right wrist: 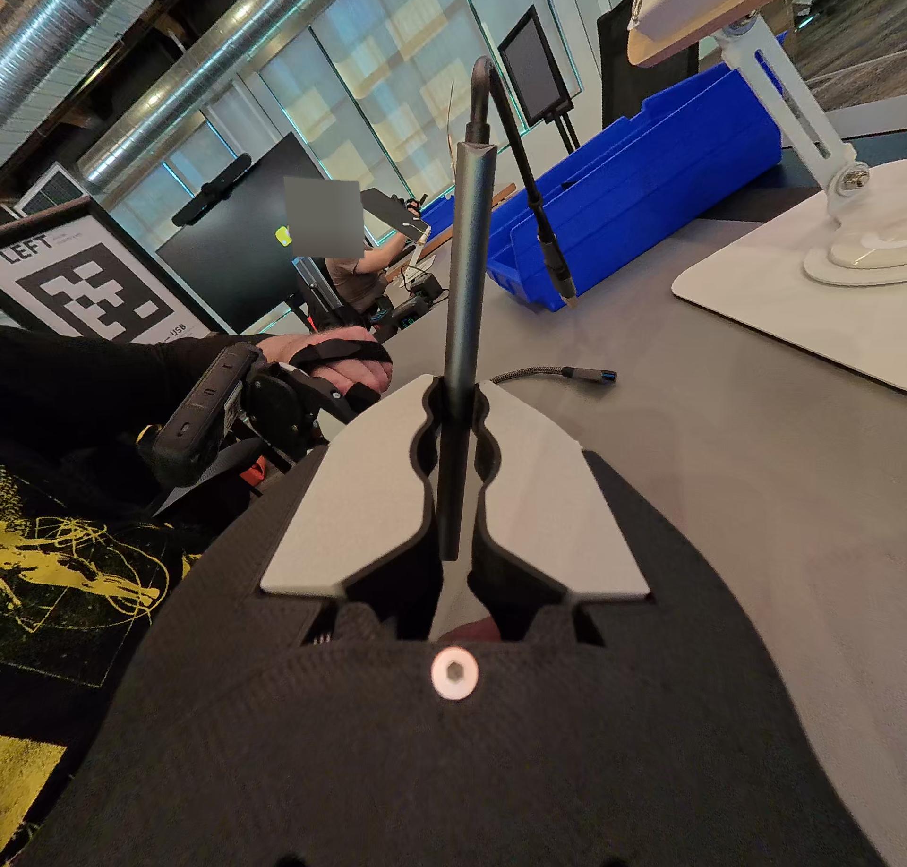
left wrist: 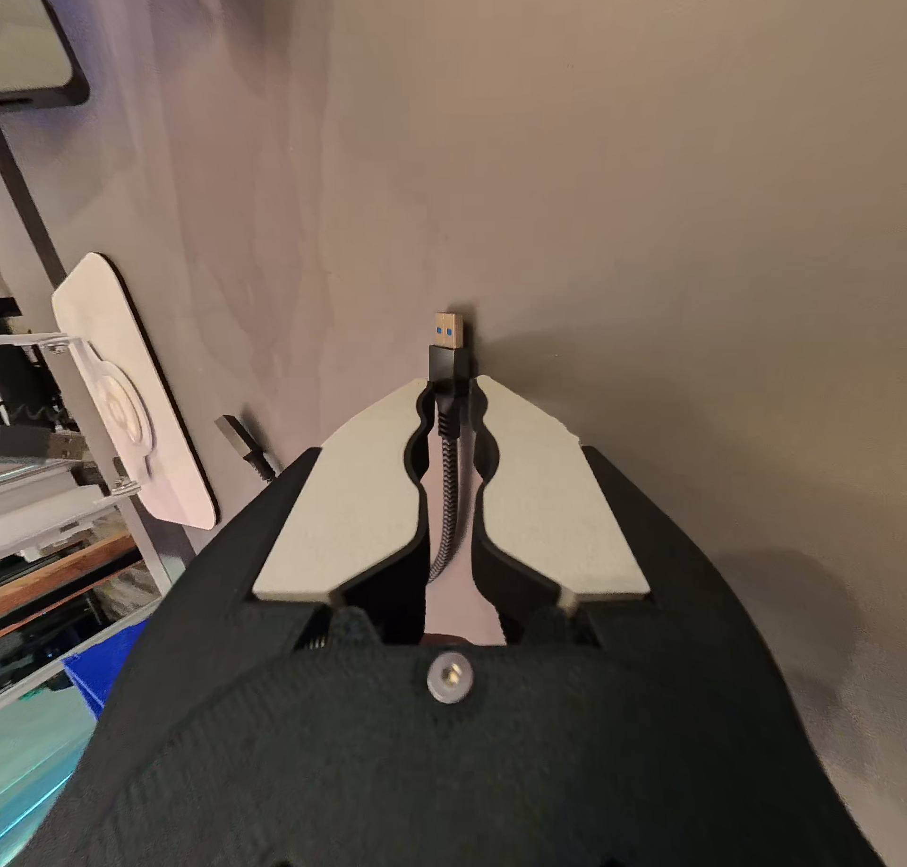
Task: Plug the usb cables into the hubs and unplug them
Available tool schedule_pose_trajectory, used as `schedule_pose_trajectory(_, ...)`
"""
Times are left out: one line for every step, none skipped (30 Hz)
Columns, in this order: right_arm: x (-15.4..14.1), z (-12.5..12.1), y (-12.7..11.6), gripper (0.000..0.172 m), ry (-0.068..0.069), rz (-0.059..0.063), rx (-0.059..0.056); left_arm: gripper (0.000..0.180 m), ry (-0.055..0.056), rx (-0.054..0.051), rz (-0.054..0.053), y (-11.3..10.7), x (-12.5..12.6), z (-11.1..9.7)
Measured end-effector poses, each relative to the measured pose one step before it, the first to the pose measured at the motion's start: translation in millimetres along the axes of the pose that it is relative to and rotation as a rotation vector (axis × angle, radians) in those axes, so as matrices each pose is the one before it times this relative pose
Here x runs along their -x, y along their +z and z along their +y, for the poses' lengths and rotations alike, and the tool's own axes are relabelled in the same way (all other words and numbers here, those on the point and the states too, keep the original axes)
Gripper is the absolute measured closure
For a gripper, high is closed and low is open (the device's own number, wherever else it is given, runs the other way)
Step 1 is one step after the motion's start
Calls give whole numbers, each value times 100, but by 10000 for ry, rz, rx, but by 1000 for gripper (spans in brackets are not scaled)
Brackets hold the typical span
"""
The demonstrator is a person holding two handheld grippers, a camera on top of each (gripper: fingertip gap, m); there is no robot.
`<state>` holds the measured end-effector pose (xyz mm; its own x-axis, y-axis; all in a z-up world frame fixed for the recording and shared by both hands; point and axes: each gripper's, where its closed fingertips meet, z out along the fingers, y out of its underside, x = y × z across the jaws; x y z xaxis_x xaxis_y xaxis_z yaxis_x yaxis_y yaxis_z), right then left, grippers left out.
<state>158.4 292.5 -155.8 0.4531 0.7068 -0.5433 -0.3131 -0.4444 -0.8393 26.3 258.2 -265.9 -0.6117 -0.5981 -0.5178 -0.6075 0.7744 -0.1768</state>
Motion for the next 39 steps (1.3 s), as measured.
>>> schedule_pose_trajectory(54,38,61,161,-1,-21,23,164,-40,-10,-4,10,191,-24)
schedule_pose_trajectory(46,42,63,161,-2,-19,20,154,-111,-56,-218,-22,513,-75)
schedule_pose_trajectory(49,33,56,161,-2,-20,12,149,-134,-68,-2,-16,189,-19)
schedule_pose_trajectory(48,9,50,161,-4,-15,9,148,-85,-3,29,-1,101,85)
schedule_pose_trajectory(43,4,35,161,-10,-8,10,145,23,62,-137,23,269,144)
schedule_pose_trajectory(30,8,24,161,-12,-3,7,147,67,48,-30,70,47,130)
schedule_pose_trajectory(28,-8,13,162,-6,-4,-1,155,2,-5,186,122,-287,22)
schedule_pose_trajectory(9,-10,8,162,4,-10,-4,164,6,-37,171,151,-287,-54)
schedule_pose_trajectory(6,8,13,161,6,-7,1,167,-7,-61,-2,122,27,-85)
schedule_pose_trajectory(-11,16,21,162,3,1,8,167,-66,-22,94,58,54,-37)
schedule_pose_trajectory(-6,37,21,162,0,1,12,167,-151,-2,244,38,8,9)
schedule_pose_trajectory(10,41,35,162,-1,-1,17,167,-213,-18,297,46,17,21)
schedule_pose_trajectory(7,36,33,161,-6,3,20,166,-174,-53,239,44,29,11)
schedule_pose_trajectory(-3,37,14,161,-5,5,15,166,-124,-88,113,78,88,-21)
schedule_pose_trajectory(11,15,12,161,1,-1,7,166,-129,-95,74,63,74,-41)
schedule_pose_trajectory(0,1,-1,162,0,0,1,166,-148,-86,84,58,93,-20)
schedule_pose_trajectory(7,-7,-3,161,-2,3,-3,166,-120,-61,88,70,88,-18)
schedule_pose_trajectory(6,-14,3,162,-1,-1,-4,166,-127,-20,65,70,124,-12)
schedule_pose_trajectory(14,-8,10,161,1,-3,-2,166,-123,-7,66,77,103,-50)
schedule_pose_trajectory(22,6,10,161,-3,-2,3,166,-119,7,75,78,88,-46)
schedule_pose_trajectory(25,-1,22,161,-7,-5,5,166,-135,-10,9,106,164,-88)
schedule_pose_trajectory(37,2,4,161,-8,-7,3,166,-114,-19,-108,139,259,-98)
schedule_pose_trajectory(41,-25,0,161,-9,-5,-2,166,-52,-76,-87,102,193,-104)
schedule_pose_trajectory(39,-35,-7,161,-10,-2,-11,166,-99,-112,-91,116,206,-72)
schedule_pose_trajectory(36,-54,-30,161,-8,-3,-22,166,-137,-94,14,42,60,-50)
schedule_pose_trajectory(28,-73,-50,161,-3,-5,-30,166,-69,-72,61,-14,12,-21)
schedule_pose_trajectory(19,-72,-43,162,1,-5,-32,166,-116,-139,-16,47,90,-78)
schedule_pose_trajectory(36,-74,-36,161,2,-11,-29,166,-14,-147,-23,55,64,-65)
schedule_pose_trajectory(38,-54,-20,161,0,-16,-22,167,12,-100,65,-10,27,-14)
schedule_pose_trajectory(42,-47,-5,161,-4,-16,-11,167,-109,-53,58,24,118,-10)
schedule_pose_trajectory(32,2,12,161,-4,-10,0,167,-37,-12,-36,69,156,-31)
schedule_pose_trajectory(10,23,25,161,2,-6,7,167,-28,-17,36,52,59,-75)
schedule_pose_trajectory(-15,31,25,161,12,-4,9,167,-81,19,103,45,53,-73)
schedule_pose_trajectory(-35,44,16,162,14,0,9,167,-133,0,82,76,99,-74)
schedule_pose_trajectory(-43,30,10,162,9,5,7,167,-121,-13,116,54,75,-78)
schedule_pose_trajectory(-25,16,3,162,6,8,3,168,-173,-5,139,51,83,-58)
schedule_pose_trajectory(-17,-5,-26,161,2,5,-7,167,-310,-80,153,97,114,-95)
schedule_pose_trajectory(-6,-38,-27,161,1,1,-16,167,-150,-91,124,76,68,-73)
schedule_pose_trajectory(1,-36,-31,161,1,1,-18,167,-67,-18,89,50,61,-5)
